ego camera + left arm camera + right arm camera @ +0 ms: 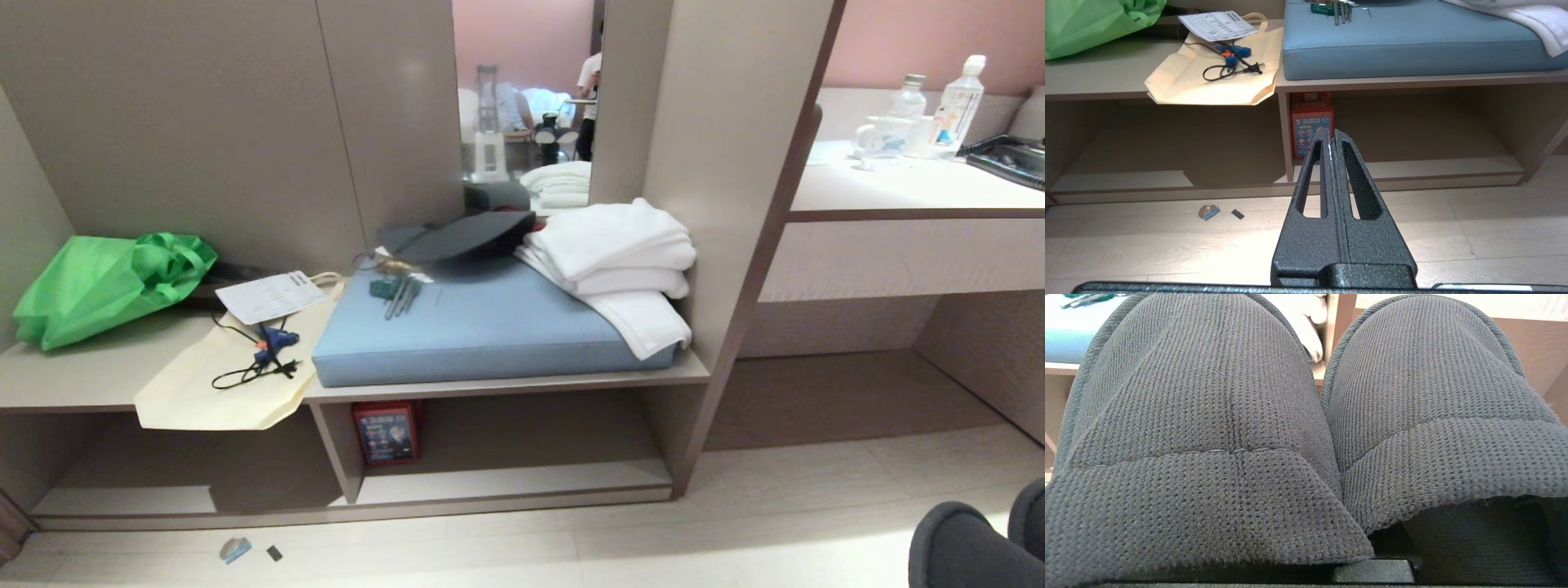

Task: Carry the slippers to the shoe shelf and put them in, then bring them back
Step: Place the slippers on the floor

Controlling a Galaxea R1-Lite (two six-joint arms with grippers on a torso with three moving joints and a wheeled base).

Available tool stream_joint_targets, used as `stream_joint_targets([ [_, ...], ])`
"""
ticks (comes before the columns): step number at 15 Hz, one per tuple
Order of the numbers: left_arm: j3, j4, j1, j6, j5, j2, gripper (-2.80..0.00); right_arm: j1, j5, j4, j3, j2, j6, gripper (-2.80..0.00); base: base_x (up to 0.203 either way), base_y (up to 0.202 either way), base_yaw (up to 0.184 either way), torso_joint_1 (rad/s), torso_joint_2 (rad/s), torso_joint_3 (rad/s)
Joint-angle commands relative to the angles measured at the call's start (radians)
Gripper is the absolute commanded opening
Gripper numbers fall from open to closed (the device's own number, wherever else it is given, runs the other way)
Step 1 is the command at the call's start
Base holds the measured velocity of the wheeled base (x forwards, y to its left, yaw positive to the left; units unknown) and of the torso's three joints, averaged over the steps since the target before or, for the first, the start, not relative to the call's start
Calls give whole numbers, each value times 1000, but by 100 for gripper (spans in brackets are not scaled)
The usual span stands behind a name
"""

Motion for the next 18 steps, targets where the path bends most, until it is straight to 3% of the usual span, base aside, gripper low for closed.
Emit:
stream_joint_targets([
  [1, 0, -1, 1, 0, 1, 1, -280, 0, 0, -1, 1, -2, -1, -280, 0, 0, 0, 0, 0, 0],
  [5, 0, 0, 1, -2, 1, 1, -280, 0, 1, -2, 0, -2, -1, -280, 0, -59, 6, 0, 1, 2],
  [18, 0, -1, 1, -2, 1, 1, -280, 0, 1, 0, 0, -2, -1, -280, 0, -197, 3, 3, 2, 3],
])
